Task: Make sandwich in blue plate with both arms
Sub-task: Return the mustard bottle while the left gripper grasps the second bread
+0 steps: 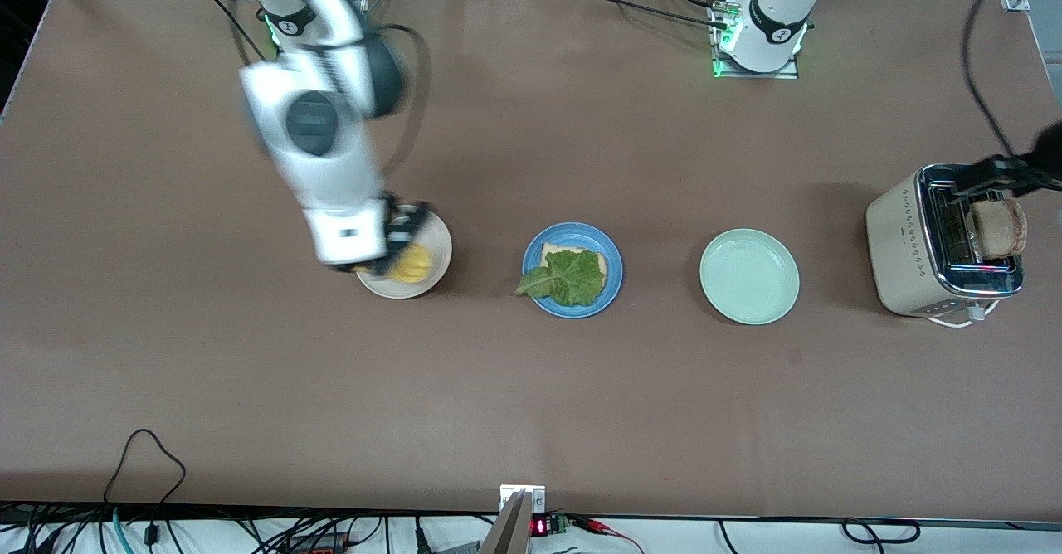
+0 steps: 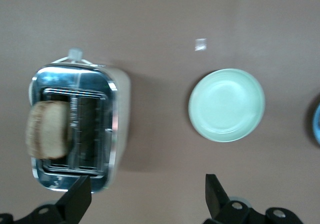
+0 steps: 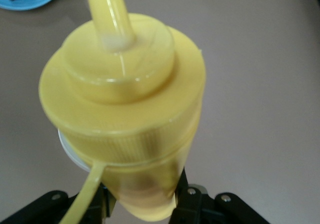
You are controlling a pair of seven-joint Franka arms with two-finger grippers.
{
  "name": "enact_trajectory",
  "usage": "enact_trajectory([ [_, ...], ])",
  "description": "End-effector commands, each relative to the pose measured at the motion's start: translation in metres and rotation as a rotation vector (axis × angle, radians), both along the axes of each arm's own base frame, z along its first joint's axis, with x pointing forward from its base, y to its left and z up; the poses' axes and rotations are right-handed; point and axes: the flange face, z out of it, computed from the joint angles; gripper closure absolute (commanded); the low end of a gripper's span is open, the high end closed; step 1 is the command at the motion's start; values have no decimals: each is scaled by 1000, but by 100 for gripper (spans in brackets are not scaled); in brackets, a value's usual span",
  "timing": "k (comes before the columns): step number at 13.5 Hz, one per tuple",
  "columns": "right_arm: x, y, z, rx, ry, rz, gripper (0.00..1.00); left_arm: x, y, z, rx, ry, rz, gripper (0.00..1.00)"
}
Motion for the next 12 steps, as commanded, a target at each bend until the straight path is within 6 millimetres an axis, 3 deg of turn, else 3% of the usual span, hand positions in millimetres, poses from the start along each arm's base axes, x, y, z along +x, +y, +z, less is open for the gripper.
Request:
enact_trajectory([
  [1, -6, -96, 17, 128, 37, 55, 100, 14, 76, -37, -10, 1, -68, 0],
  [2, -4, -129, 15, 183, 46, 80, 100, 12, 96, -54, 9, 34, -98, 0],
  [5, -2, -217, -6, 308, 24, 178, 100, 21, 125, -97, 28, 45, -234, 0],
  [8, -9, -290, -44, 390, -9, 258, 100, 13, 143, -133, -26, 87, -227, 0],
  [12, -21, -368, -116, 552, -33, 281, 100, 6, 158, -156, -54, 120, -204, 3],
])
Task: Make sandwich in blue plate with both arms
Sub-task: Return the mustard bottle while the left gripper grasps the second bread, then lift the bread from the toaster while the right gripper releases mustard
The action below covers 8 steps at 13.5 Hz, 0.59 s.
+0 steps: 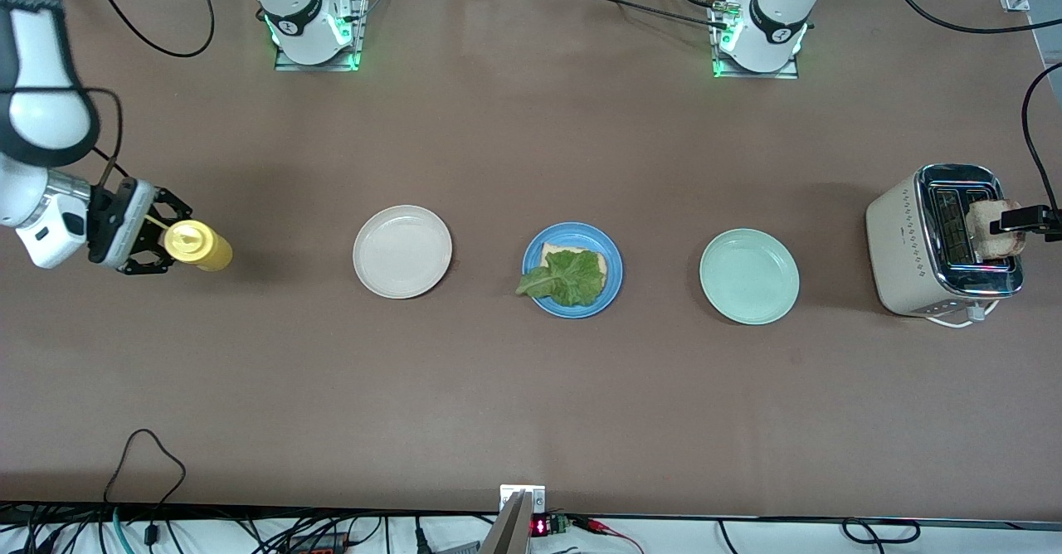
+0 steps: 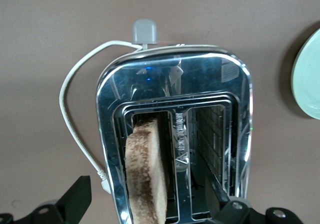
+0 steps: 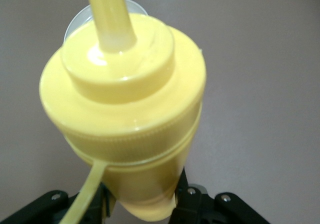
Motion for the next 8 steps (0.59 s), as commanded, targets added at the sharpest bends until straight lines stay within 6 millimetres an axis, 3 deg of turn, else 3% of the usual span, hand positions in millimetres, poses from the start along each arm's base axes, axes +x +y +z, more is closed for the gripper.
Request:
enact_trajectory([
  [1, -6, -33, -41, 120, -32, 13, 100, -2, 7, -3, -12, 19, -17, 16],
  [2, -9, -45, -58, 155, -42, 19, 100, -2, 7, -5, -15, 27, -14, 32],
  [6, -22, -77, -107, 222, -41, 21, 100, -2, 7, -17, -27, 48, 2, 77],
  [7, -24, -80, -116, 231, -31, 12, 100, -3, 7, -16, -27, 49, 1, 90],
  [8, -24, -78, -125, 243, -21, 14, 100, -3, 7, -16, -27, 48, 0, 97],
])
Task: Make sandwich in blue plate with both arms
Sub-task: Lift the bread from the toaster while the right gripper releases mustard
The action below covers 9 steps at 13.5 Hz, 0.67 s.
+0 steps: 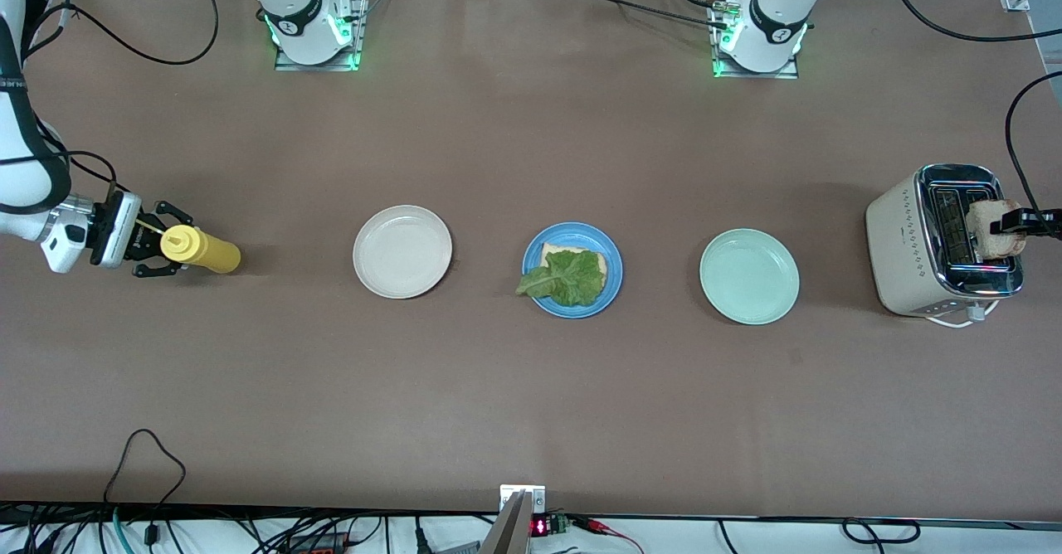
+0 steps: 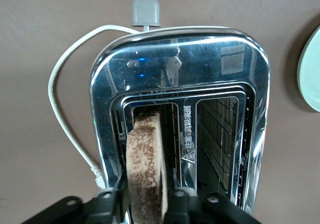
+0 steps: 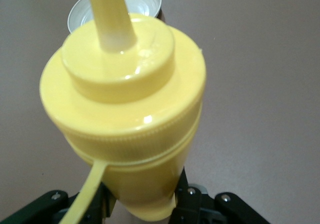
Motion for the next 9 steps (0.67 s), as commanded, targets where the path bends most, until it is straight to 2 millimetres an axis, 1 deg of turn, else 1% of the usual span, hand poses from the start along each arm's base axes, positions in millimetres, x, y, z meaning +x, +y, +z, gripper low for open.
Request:
enact_trajectory([
  [1, 2, -1, -8, 50, -14, -7, 99, 1, 1, 7, -7, 9, -17, 99],
  [2, 2, 0, -12, 62, -10, -13, 90, 3, -1, 17, -6, 7, -23, 99],
  [3, 1, -2, -18, 68, -4, -21, 83, 4, -3, 33, 1, -7, -26, 99],
  [4, 1, -1, -20, 68, -4, -21, 75, 6, -3, 68, 14, -35, -26, 99],
  [5, 1, -1, -22, 69, -2, -23, 64, 8, -9, 95, -3, -33, -26, 99],
  [6, 1, -1, -23, 70, 0, -23, 47, 9, -17, 132, -41, -38, -25, 99],
  [7, 2, 1, -22, 73, -2, -23, 16, 8, -33, 167, -80, -33, -36, 99],
  [8, 3, 2, -22, 78, -4, -27, 4, 10, -55, 185, -113, -16, -61, 99],
  [9, 3, 2, -22, 83, -5, -36, 0, 14, -86, 193, -146, 10, -97, 99],
])
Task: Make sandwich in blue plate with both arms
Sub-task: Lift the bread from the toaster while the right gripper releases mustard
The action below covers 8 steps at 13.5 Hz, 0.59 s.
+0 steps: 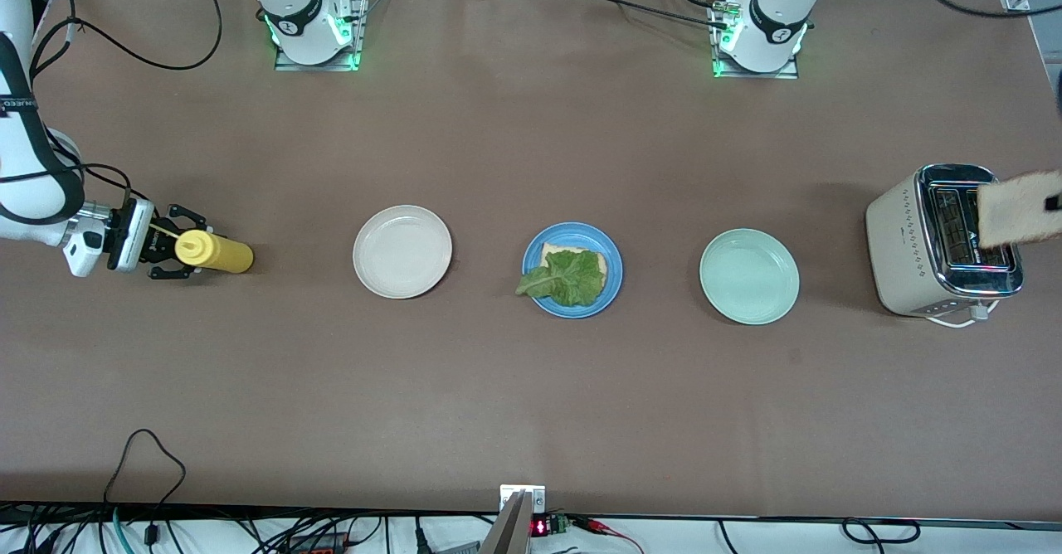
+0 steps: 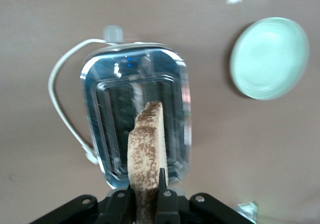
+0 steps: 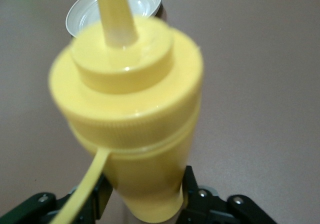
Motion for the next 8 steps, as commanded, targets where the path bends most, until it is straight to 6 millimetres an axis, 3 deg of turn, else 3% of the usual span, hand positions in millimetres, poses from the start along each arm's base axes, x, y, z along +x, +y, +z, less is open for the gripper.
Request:
enact_trajectory([
  [1, 5, -1, 6, 32, -27, -17, 0, 12, -75, 32, -82, 32, -68, 99],
  [4, 5, -5, 10, 28, -32, -19, 0, 28, -203, -2, -249, 155, 12, 99],
  [5, 5, -8, 11, 30, -33, -21, 0, 34, -255, -18, -274, 162, 11, 99],
  [8, 2, -19, 17, 16, -38, -24, 0, 43, -400, -87, -351, 87, 59, 99],
])
